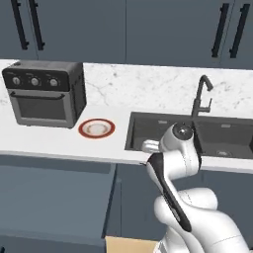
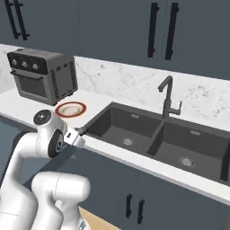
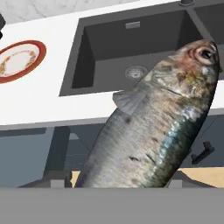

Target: Pick up the knife from the drawer and place it on the cutting board. Then place the meat from the plate to the cutting board.

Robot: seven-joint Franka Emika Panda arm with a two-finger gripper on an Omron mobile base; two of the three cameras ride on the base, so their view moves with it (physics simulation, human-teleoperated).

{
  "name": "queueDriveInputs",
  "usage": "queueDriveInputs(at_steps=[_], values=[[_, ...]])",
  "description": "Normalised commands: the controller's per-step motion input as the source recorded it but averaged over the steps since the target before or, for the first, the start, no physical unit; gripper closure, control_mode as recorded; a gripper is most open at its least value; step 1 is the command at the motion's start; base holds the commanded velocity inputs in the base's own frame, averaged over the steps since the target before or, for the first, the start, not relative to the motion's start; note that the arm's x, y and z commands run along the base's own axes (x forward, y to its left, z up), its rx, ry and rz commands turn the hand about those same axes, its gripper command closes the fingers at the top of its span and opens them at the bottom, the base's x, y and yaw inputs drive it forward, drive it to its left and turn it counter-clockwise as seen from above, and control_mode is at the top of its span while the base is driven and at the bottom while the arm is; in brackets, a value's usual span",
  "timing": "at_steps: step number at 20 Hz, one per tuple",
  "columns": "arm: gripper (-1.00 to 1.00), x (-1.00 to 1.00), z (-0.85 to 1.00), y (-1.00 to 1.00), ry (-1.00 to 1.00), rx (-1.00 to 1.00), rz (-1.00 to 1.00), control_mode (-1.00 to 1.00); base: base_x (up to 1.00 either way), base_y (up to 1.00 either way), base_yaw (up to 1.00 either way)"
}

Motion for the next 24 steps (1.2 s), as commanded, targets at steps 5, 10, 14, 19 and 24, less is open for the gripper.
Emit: queueDriveInputs(at_steps=[5,10,14,19,24], values=[[1.0,0.0,0.0,0.0,0.0,0.0,0.0,1.0,-0.5,-1.0,-0.27],[1.0,0.0,0.0,0.0,0.0,0.0,0.0,1.0,-0.13,-1.0,-0.37],[1.0,0.0,0.0,0.0,0.0,0.0,0.0,1.0,0.0,-1.0,-0.38],[1.0,0.0,0.0,0.0,0.0,0.0,0.0,1.0,0.0,-1.0,-0.37],[1.0,0.0,0.0,0.0,0.0,0.0,0.0,1.0,0.04,-1.0,-0.34]])
